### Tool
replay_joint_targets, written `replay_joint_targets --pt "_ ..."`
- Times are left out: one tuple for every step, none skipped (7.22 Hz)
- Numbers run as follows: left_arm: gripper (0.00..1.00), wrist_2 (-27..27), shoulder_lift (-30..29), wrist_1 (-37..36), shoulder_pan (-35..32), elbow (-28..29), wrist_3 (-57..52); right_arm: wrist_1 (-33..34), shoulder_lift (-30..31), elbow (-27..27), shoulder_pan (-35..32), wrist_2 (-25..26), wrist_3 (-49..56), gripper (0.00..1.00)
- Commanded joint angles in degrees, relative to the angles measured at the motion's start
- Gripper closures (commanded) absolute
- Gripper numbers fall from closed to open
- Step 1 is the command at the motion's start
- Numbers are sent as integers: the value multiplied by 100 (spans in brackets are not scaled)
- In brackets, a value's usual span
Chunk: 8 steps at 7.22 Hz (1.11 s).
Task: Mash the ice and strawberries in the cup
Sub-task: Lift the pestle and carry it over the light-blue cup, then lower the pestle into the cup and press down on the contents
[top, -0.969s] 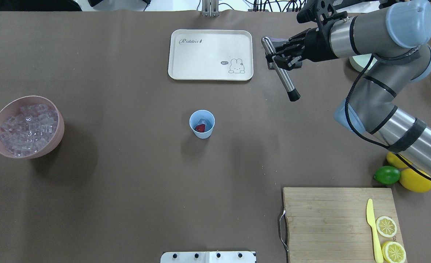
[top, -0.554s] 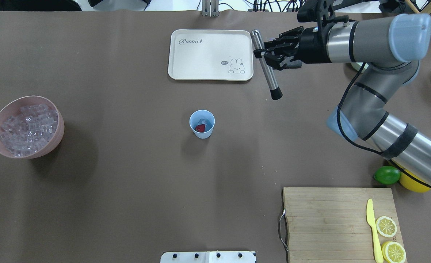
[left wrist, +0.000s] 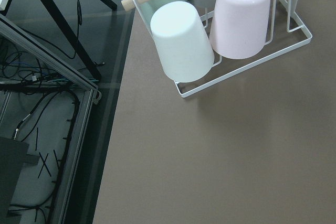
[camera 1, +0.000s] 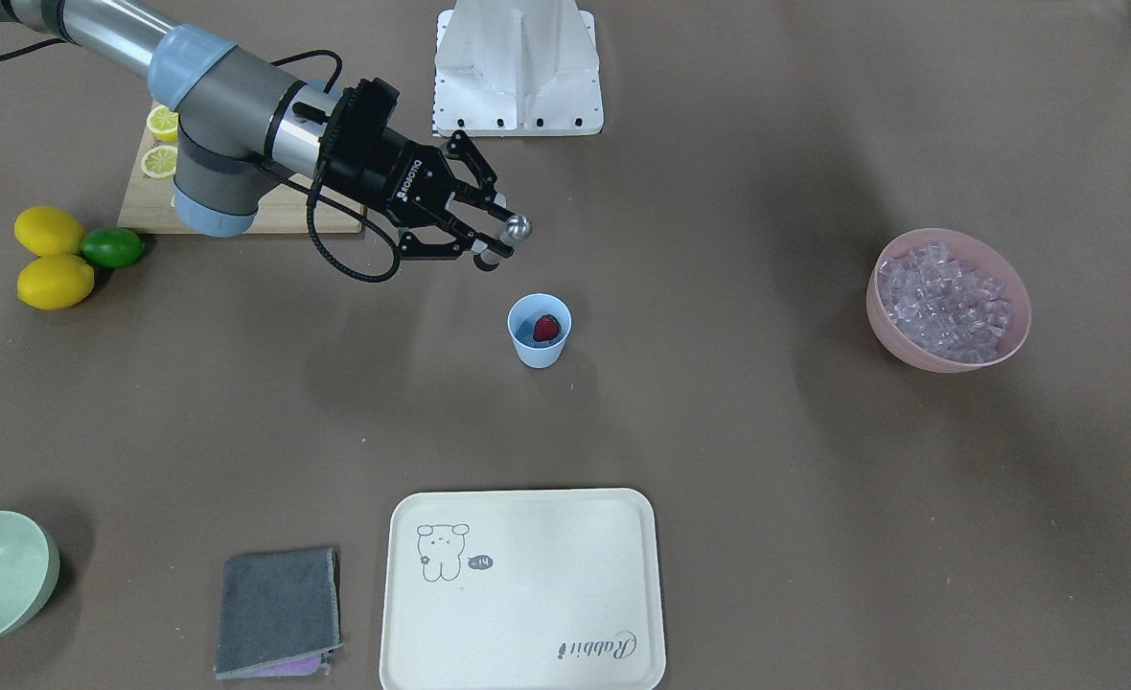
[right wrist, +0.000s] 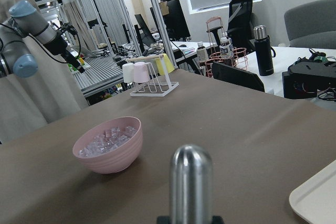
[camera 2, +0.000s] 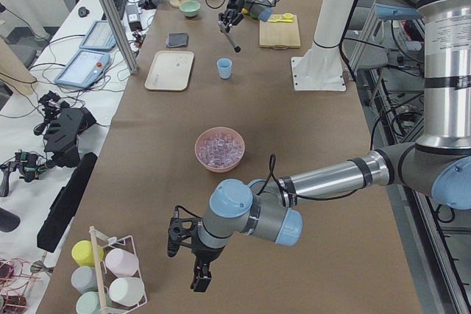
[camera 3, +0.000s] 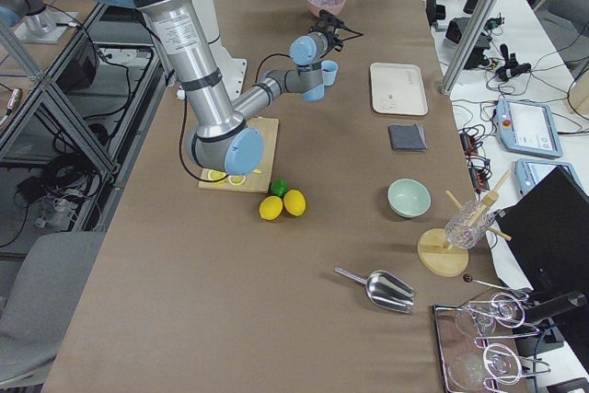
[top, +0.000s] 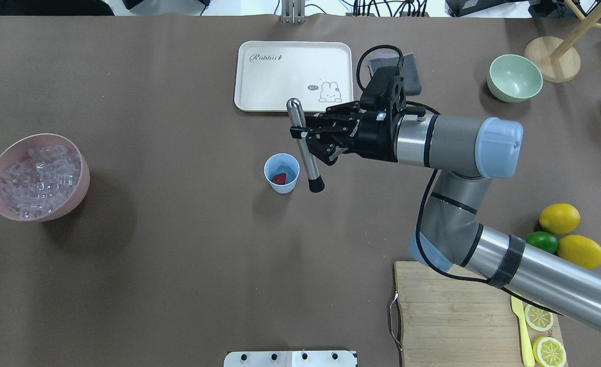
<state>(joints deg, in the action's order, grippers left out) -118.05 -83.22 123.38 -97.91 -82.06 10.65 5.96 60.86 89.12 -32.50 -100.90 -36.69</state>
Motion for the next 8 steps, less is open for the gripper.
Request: replay_joint_targets --pt "2 -7 86 45 -35 6 -1 -253 -4 -35 218 192 -66 100" --pt "2 -7 113 46 -70 -3 -1 -244 -99 -35 296 402 -58 100" --pt "2 -7 113 46 -79 6 -1 -166 -414 -87 306 622 -101 100" --pt "2 -7 113 46 -79 14 -1 -130 -538 -166 306 868 -101 100" --pt "2 -7 113 28 -79 23 7 -34 -670 -175 306 1201 -67 100" --pt "2 -16 122 46 -79 58 -1 141 -741 -176 254 1413 3 100" --pt "2 -16 122 46 -79 58 -1 134 -733 -289 175 1511 135 100" --pt "2 -16 166 54 -79 50 -1 125 -724 -333 131 1590 353 100"
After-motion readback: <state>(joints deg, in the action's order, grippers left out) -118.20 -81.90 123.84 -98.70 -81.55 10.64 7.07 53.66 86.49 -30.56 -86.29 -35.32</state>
